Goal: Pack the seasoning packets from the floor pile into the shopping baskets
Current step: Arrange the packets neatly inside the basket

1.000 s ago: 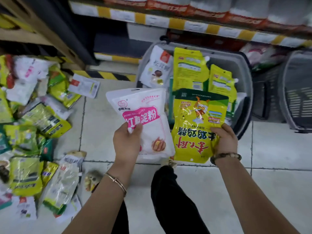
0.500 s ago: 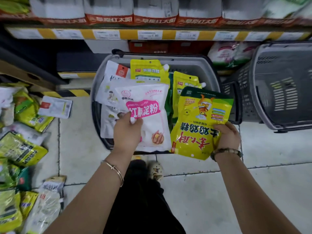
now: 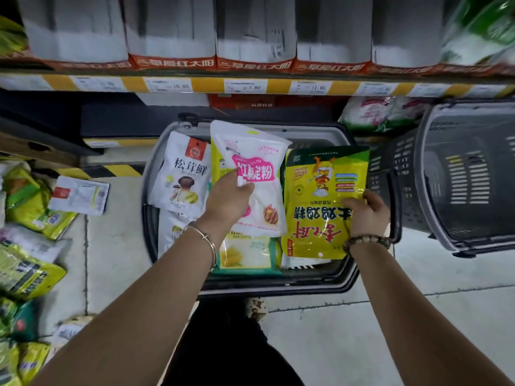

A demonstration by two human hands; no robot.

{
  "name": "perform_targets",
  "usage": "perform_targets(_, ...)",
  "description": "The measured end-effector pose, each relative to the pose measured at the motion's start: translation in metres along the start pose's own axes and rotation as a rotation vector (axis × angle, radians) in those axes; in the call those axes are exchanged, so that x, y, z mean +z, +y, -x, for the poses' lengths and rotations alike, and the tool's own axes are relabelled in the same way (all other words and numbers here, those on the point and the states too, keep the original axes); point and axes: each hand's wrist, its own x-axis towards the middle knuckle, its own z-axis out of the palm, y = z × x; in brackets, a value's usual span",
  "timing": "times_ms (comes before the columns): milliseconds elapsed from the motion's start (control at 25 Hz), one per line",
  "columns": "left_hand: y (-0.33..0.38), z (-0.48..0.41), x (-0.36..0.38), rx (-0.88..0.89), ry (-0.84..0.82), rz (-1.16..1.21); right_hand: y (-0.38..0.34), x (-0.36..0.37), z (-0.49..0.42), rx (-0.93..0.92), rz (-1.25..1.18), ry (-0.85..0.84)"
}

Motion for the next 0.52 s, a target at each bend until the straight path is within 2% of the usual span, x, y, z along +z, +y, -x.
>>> perform_targets(120, -0.009, -0.013, 0.0, -0.022, 0.046, -0.04, -0.002, 0.012, -0.01, -0.02, -0.01, -0.059)
perform_targets(240, -0.019, -0.018, 0.008, -0.042, 0.171, -0.136, 0.008, 0.021, -0.028, -0.022, 0.065, -0.027)
perform_targets(400, -0.021, -0.022, 0.021, -0.049, 0.204, -0.155, 0.03, 0.033, -0.051, 0.042, 0.466, -0.061)
perform_targets(520, -0.016, -0.014, 0.022, -0.023, 0.32, -0.295, 0.036, 0.035, -0.052, -0.046, 0.542, -0.108)
